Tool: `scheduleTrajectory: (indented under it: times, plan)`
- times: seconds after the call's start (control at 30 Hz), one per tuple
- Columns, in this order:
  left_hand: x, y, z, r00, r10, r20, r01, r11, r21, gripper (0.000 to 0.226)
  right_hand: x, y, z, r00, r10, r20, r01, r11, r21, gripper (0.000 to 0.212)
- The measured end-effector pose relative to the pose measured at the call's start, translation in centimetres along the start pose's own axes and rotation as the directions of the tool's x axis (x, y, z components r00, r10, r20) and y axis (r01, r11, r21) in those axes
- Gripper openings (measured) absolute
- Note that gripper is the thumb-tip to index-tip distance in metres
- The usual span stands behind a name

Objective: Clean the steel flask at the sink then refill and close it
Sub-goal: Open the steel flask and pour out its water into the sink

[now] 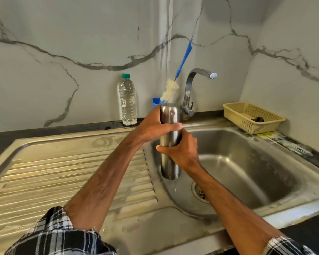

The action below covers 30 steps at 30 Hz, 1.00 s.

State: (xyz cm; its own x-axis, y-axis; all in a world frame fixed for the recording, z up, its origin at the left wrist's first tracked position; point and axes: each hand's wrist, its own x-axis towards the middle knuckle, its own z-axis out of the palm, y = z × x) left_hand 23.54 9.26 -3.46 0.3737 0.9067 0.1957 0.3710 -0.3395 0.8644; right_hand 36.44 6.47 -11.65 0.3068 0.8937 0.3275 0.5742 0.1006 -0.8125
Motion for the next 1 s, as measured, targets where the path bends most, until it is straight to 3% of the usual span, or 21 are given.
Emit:
scheduleTrajectory:
  times: [0.07,0.13,0.2,0.3,0.37,0.43,0.5,0.6,0.67,0.73,0.8,0.9,1.0]
  plan:
    - [0.3,-0.2,-0.6,0.997,0.012,0.082,-0.011,1.000,-0.008,0.049,0.1,-0.1,-0.3,0.999,0.019,-0.032,-0.019,1.000,0.001,0.066]
    - [0.6,-0.4,-1.1,0.997,0.018,0.078,-0.013,0.997,-0.070,0.049,0.2,0.0,-0.5,0.998,0.027,-0.048,-0.027,1.000,-0.005,0.067]
    - [0.5,-0.5,-1.1,0.999,0.033,0.009,-0.032,0.994,-0.100,0.051,0.4,0.2,-0.6,0.998,0.021,-0.056,-0.021,1.000,-0.012,0.069]
    - [0.3,-0.6,-0.3,0.979,0.002,-0.205,-0.012,0.999,-0.047,0.046,0.2,0.4,-0.4,0.999,0.014,-0.048,-0.015,1.000,-0.017,0.074]
    - [0.1,-0.6,0.3,0.957,-0.052,-0.287,0.055,0.998,0.003,0.057,0.1,0.3,-0.1,1.000,0.007,-0.026,-0.007,1.000,-0.024,0.077]
    - [0.2,-0.6,0.5,0.940,-0.105,-0.324,0.117,0.993,0.019,0.084,0.0,0.1,0.2,1.000,-0.004,0.003,0.004,1.000,-0.025,0.078]
    - [0.1,-0.5,0.6,0.936,-0.107,-0.336,0.116,0.993,0.007,0.090,0.0,-0.1,0.4,1.000,-0.014,0.019,0.014,0.999,-0.036,0.076]
    - [-0.1,-0.4,0.5,0.987,-0.048,-0.155,0.042,0.998,-0.041,0.081,-0.1,0.1,0.2,1.000,-0.011,0.016,0.012,1.000,-0.021,0.074]
    - [-0.2,-0.5,-0.2,0.999,-0.024,0.047,0.031,0.989,-0.145,0.060,0.0,0.4,0.0,1.000,-0.001,0.009,0.000,1.000,0.015,0.076]
    - [0.0,-0.9,-1.1,0.992,0.010,0.124,0.015,0.980,-0.200,0.046,0.0,0.6,-0.3,1.000,0.011,0.003,-0.011,0.999,0.035,0.077]
    - [0.1,-1.1,-1.1,0.999,0.033,0.027,-0.027,0.982,-0.185,0.045,0.3,0.7,-0.5,1.000,0.022,-0.004,-0.022,1.000,0.019,0.075]
    - [0.3,-1.0,-0.2,0.959,0.046,-0.279,-0.058,0.998,-0.034,0.053,0.6,0.8,-0.6,1.000,0.024,-0.015,-0.024,1.000,-0.012,0.072]
    - [0.1,-0.2,0.4,0.953,-0.003,-0.302,0.002,1.000,-0.006,0.075,0.4,0.4,0.1,1.000,-0.007,0.018,0.007,1.000,-0.029,0.072]
